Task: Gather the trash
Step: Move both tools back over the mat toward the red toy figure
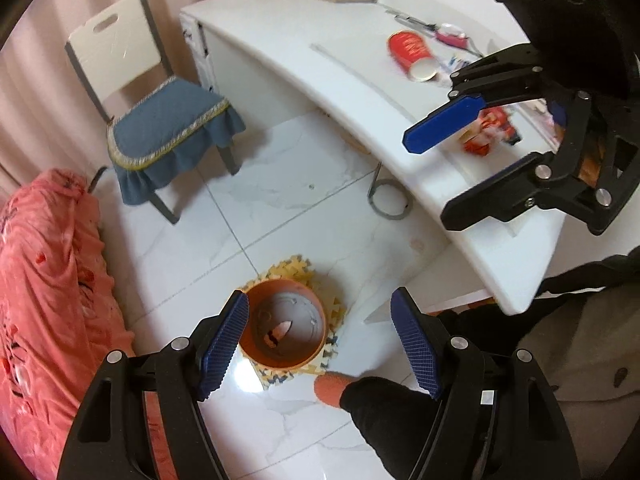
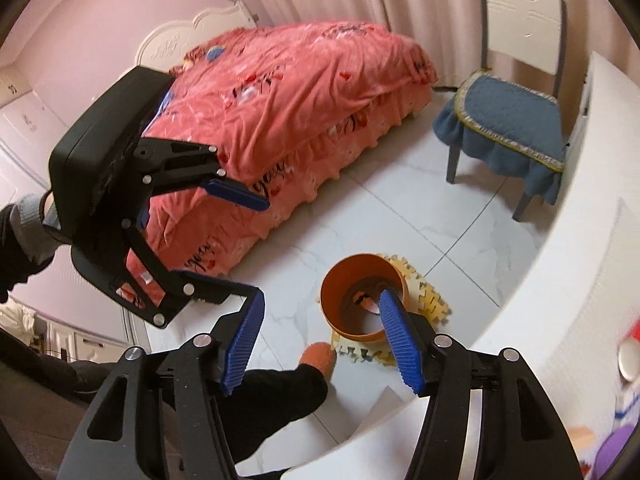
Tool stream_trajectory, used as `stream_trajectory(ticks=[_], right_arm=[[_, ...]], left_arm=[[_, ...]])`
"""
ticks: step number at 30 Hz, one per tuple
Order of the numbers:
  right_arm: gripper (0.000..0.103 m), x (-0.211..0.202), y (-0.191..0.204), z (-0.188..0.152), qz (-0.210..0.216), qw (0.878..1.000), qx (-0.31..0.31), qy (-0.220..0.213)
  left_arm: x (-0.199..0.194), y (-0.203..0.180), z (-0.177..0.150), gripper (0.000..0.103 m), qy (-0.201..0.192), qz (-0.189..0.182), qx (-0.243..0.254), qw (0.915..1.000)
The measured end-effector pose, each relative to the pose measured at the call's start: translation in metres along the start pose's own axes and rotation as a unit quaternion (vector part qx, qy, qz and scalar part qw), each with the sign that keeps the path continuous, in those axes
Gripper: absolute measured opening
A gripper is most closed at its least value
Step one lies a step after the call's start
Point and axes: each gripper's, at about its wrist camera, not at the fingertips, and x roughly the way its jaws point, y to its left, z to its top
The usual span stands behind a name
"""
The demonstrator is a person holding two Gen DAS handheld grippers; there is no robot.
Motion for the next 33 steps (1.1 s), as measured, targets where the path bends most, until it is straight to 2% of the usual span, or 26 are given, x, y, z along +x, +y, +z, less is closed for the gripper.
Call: stream_trajectory(ticks=[9,17,25,33], right_arm=[[0.062,-0.065,-0.004,-0.018,-0.019,0.998,0.017,-0.049],[0.062,-0.113,-0.020,-0.048,-0.056,0.993,0.049,-0.089],[0.062,-0.150,-0.044,-0.083,-0.092,0.983,0.097,-0.123],[0.062,-0.186,-0.073,-0.138,-0.134,0.968,0.163,-0.139]], left_arm=[[-0.025,-0.039,0.028,0.074,-0.035,0.000,0.041,0.9986],[-0.029,-0.078,0.058,0.074,-0.049,-0.012,0.100,0.9937],[-0.023,-0.116,0.088,0.074,-0.053,-0.031,0.162,0.9848],[-0.007,-0.152,0.114,0.074,-0.050,-0.062,0.212,0.9741]])
